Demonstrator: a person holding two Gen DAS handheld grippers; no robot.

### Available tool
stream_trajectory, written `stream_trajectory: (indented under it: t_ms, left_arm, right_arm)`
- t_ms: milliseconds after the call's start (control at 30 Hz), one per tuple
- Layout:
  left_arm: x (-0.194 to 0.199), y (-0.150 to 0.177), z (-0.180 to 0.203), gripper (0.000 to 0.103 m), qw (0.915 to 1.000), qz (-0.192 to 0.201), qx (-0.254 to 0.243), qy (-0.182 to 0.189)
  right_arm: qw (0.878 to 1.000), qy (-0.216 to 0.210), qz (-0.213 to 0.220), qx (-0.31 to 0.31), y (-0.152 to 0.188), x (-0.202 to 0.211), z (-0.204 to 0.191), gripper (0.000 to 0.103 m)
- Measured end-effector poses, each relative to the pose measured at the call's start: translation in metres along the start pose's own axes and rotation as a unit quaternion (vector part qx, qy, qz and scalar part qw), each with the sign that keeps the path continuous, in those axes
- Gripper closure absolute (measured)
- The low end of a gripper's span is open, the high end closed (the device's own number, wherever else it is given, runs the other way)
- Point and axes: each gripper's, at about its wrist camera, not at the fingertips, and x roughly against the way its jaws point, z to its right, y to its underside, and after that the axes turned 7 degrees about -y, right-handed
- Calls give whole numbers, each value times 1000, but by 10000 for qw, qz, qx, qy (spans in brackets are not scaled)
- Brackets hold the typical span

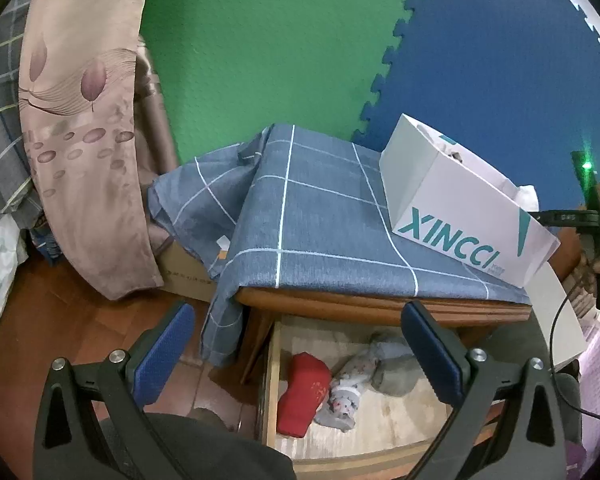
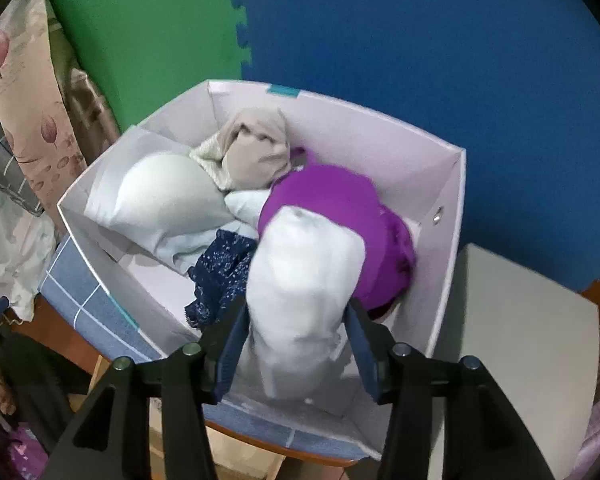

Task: Take underwear out of drawer
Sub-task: 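Carry the white sock with the right gripper and release it into the shoebox, then reach the left gripper into the drawer and grasp the grey knit sock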

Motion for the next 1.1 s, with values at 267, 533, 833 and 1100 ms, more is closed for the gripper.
stream_trajectory:
  t_ms: [267,533,833,1100]
  left_arm:
    - [-1,3,11,1,9996,-28,-278,-45]
    - [-14,10,35,1,9952,-356,-907,59]
    - [-33,50,101,1,9658,-925,-2421,-4]
    - [-59,79,133,1,9464,-1560,-2829,46]
  right_arm:
    - [9901,-261,1375,-94,47,68,2,51]
    - [9776,363,1992,-573,153,92,32,48]
    - [9756,706,1941,-750,208,79,43,48]
    - [9695,648,2237,-762,221,93,40,41]
